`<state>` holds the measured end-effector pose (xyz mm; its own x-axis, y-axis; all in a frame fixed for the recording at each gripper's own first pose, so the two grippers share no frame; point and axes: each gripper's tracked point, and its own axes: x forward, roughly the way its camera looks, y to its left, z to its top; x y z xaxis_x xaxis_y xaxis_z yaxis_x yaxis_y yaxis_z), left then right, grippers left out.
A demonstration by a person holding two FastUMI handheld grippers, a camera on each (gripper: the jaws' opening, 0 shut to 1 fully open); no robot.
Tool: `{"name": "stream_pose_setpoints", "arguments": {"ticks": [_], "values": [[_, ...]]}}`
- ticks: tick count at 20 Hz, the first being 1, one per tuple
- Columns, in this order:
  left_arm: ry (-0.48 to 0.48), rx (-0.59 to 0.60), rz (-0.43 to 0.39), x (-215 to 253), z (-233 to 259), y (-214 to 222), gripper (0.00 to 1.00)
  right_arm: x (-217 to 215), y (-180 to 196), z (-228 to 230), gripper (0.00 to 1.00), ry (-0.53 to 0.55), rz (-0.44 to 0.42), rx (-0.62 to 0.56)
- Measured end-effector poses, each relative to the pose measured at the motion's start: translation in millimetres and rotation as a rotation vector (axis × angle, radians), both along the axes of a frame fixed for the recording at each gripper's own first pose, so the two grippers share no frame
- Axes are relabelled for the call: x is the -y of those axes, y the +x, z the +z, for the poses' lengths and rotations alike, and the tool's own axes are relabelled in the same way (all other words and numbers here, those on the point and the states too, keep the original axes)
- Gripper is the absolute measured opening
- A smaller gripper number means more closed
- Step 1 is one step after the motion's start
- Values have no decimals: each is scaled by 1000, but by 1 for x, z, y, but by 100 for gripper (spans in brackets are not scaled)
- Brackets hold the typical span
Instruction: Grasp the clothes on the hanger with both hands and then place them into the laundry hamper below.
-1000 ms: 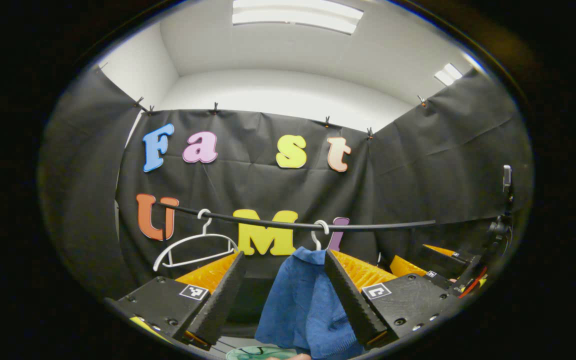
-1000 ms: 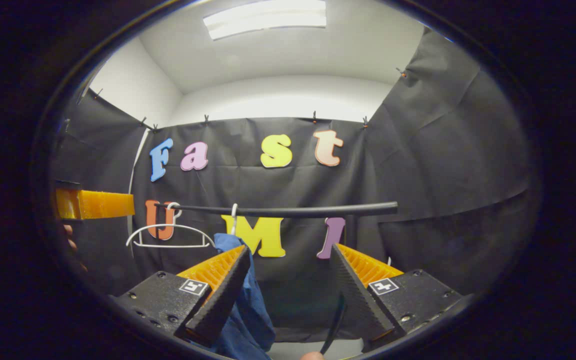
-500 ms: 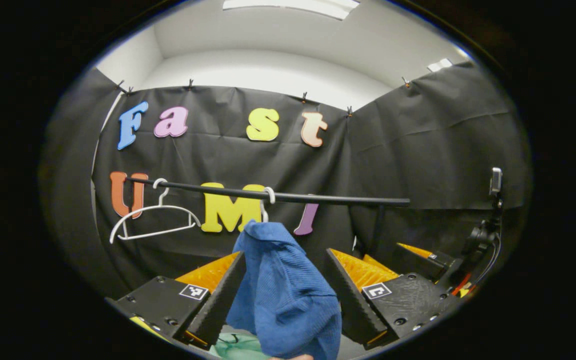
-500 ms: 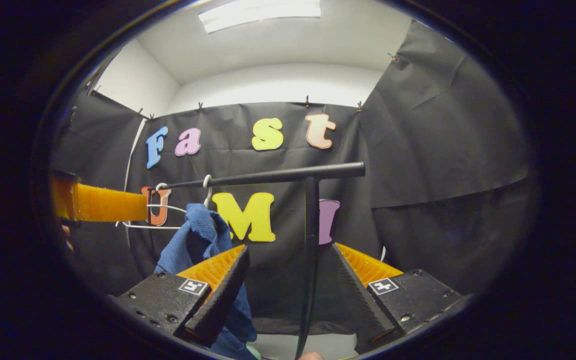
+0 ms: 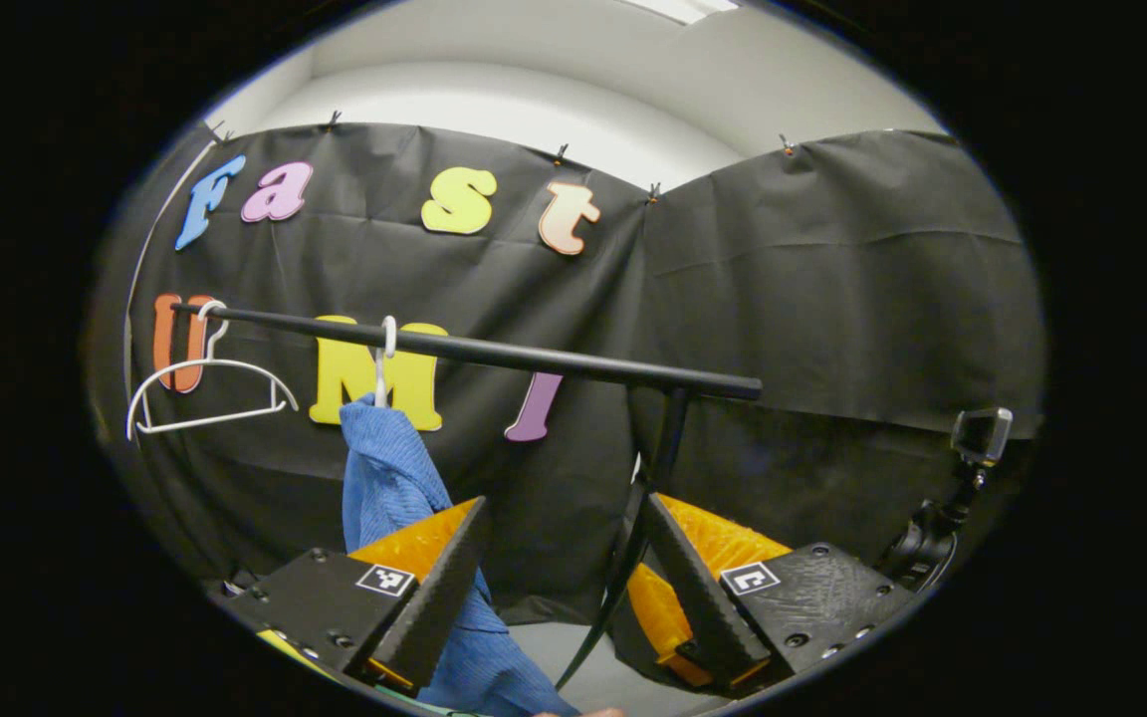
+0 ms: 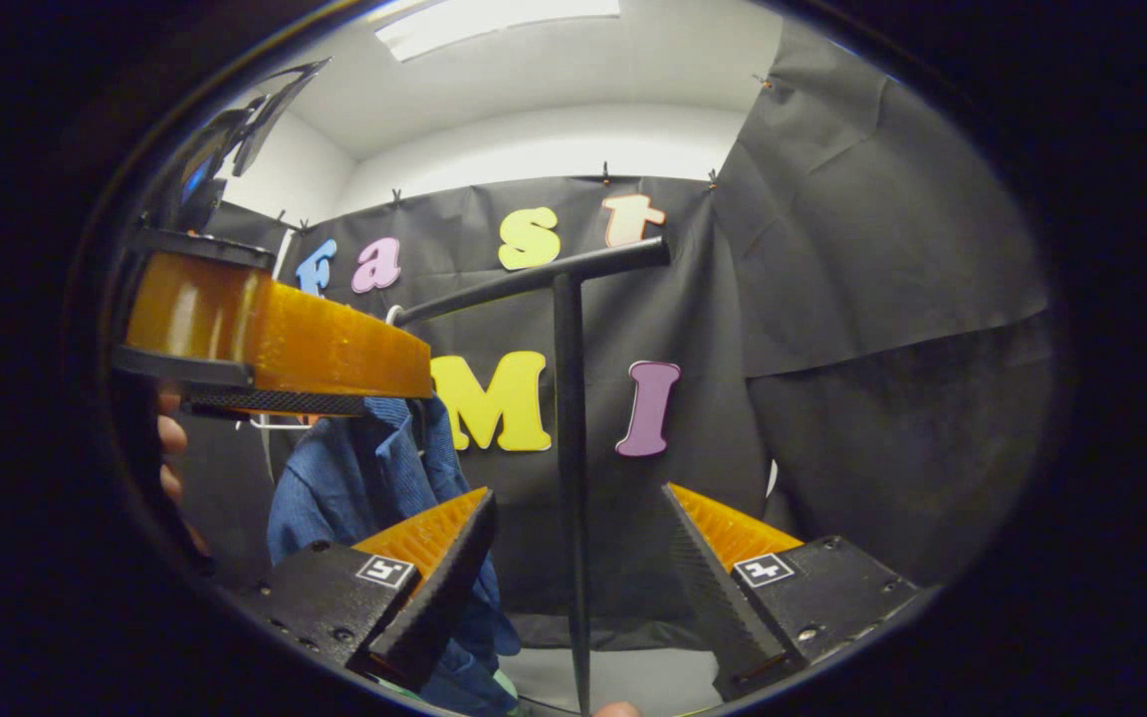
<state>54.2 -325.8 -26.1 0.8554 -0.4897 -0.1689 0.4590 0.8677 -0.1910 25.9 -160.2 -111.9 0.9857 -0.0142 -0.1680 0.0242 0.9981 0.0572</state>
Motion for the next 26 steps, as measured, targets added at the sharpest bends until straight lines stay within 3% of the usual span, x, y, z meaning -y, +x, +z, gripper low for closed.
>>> {"name": "stream_pose_setpoints", "arguments": {"ticks": [4, 8, 12, 13, 17, 20, 21, 26], "values": [[84, -50, 84, -18, -16, 5, 87, 3, 1, -7, 100, 9, 16, -18], [174, -94, 187, -56, -27, 2, 91, -19, 6, -6, 100, 0, 56, -17], [208, -129, 247, -105, -42, -1, 87, -54, 13, -3, 100, -15, 60, -2], [218, -133, 256, -117, -46, -1, 94, -63, 16, -3, 100, -18, 57, -2], [240, -142, 282, -160, -67, 15, 91, -92, 28, -10, 100, -33, 16, -27], [244, -116, 259, -172, -73, 25, 89, -111, 33, -20, 100, -59, -23, -54], [251, -107, 251, -174, -75, 28, 97, -115, 36, -22, 100, -74, -43, -62], [273, -80, 274, -192, -90, 51, 94, -117, 50, -52, 100, -111, -151, -147]]}}
